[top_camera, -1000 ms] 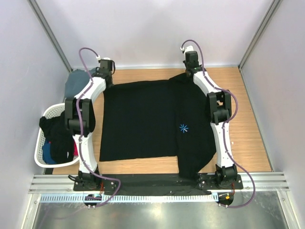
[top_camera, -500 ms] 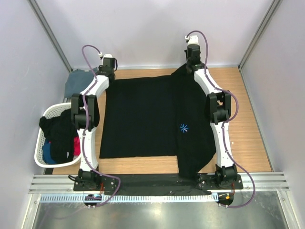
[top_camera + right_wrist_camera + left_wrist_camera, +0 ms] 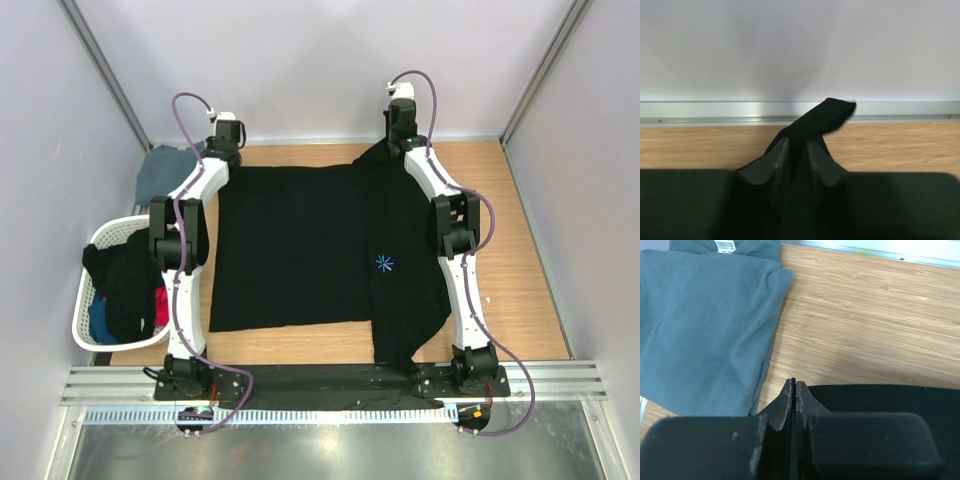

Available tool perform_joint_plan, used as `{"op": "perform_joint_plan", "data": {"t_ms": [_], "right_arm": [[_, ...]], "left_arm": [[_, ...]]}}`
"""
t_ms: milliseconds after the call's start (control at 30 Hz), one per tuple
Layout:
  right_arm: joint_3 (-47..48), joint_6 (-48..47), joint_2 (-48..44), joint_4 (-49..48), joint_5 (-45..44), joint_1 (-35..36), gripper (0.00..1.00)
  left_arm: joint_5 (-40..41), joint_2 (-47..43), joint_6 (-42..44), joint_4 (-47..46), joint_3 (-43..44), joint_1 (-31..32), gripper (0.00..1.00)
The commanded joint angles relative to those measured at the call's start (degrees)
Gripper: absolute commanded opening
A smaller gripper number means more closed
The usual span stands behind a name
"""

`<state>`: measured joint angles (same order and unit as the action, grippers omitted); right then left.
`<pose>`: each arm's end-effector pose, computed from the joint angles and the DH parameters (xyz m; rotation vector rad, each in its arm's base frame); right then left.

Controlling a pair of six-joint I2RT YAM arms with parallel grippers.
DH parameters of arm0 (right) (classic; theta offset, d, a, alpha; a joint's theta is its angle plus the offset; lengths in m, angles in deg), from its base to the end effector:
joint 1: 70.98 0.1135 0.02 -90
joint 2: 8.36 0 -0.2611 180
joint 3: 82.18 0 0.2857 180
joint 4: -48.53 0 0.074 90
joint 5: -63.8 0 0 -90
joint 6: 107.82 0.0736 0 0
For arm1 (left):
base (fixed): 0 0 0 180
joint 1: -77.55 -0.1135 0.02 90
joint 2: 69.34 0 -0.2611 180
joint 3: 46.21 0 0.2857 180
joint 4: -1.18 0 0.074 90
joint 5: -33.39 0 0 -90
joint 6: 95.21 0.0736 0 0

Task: Fold and stack the t-shirts
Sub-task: Flatten the tshirt out

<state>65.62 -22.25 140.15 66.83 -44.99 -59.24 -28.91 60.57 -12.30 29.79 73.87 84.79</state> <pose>0.6551 0.1119 0.1995 -0.0447 1.8899 -0.2247 0.5777 -0.0389 0.1785 -0.2551 2.1661 0.3993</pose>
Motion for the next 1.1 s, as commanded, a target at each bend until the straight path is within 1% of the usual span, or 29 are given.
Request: {"op": "perform_joint_plan", "data": {"t_ms": [0,33,67,100,200,233,267,300,367,400,467,500,567,600,667,700,800,867,1000,1067], "right_arm": [[5.38,3.98,-3.65,6.72,4.81,-0.23,0.30],[4.87,4.25,-4.88,8.75,4.72,-0.23,0.71],[3.99,7.21,-6.46,12.68,4.81,-0.32,0.94],[0.85,8.28,-10.91,14.37,4.81,-0.24,1.00],[-7.06,13.55,-19.19,19.30,5.25,-0.23,1.00],[-12.75,15.22,-21.74,20.53,5.60,-0.23,1.00],[-15.85,16.89,-27.69,23.15,5.52,-0.23,0.99],[-22.23,21.43,-30.36,24.49,5.34,-0.23,1.00],[-29.12,26.29,-37.89,28.51,4.64,-0.23,1.00],[-35.51,31.18,-40.20,30.28,3.68,-0.23,1.00],[-42.21,35.96,-45.81,33.97,2.44,-0.32,1.00],[-49.47,39.37,-47.59,34.34,2.70,-0.24,1.00],[-56.45,42.47,-52.76,34.69,3.40,-0.24,1.00],[-62.66,44.22,-54.36,34.69,3.58,-0.15,1.00],[-68.15,47.57,-57.88,33.04,4.28,-0.23,1.00],[-72.61,48.71,-60.85,32.24,5.42,-0.23,0.99],[-79.40,51.44,-64.64,28.55,7.09,-0.23,1.00],[-81.88,52.32,-65.10,26.00,8.59,-0.23,0.99],[-84.26,52.42,-62.91,26.69,7.10,-0.23,1.00],[-84.35,52.59,-61.59,29.06,3.34,-0.32,1.00]], "left_arm": [[-1.33,-2.11,-0.73,-2.34,-0.21,0.13,0.00],[-1.77,-2.29,-0.82,-2.17,-0.64,0.31,0.00],[-2.12,-2.72,-0.99,-1.99,-0.91,0.40,0.00],[-2.56,-2.99,-1.43,-1.90,-1.35,0.49,0.00],[-3.35,-4.04,-2.31,-1.20,-1.88,0.49,0.00],[-3.79,-4.13,-2.92,-0.94,-2.31,0.58,0.00],[-4.32,-4.40,-3.19,-0.67,-2.58,0.49,0.00],[-4.50,-4.83,-3.36,-0.58,-3.02,0.58,0.00],[-4.76,-5.28,-3.81,-0.58,-4.25,0.49,0.00],[-5.03,-5.63,-3.89,-0.58,-4.60,0.49,0.00],[-5.29,-5.98,-4.07,-0.50,-5.57,0.58,0.00],[-5.47,-6.50,-4.24,-0.49,-6.09,0.58,0.00],[-6.08,-7.03,-4.42,-0.58,-6.62,0.58,0.00],[-6.34,-7.38,-4.42,-0.58,-6.89,0.49,0.00],[-6.61,-8.09,-4.25,-0.76,-7.68,0.58,0.00],[-6.70,-8.35,-4.25,-0.76,-7.85,0.49,0.00],[-6.78,-9.32,-4.25,-1.29,-8.73,0.58,0.00],[-7.05,-9.85,-4.33,-1.46,-9.17,0.49,0.00],[-7.40,-10.81,-4.33,-1.73,-10.31,0.49,0.00],[-6.79,-11.43,-3.98,-2.34,-10.84,0.49,0.00]]}}
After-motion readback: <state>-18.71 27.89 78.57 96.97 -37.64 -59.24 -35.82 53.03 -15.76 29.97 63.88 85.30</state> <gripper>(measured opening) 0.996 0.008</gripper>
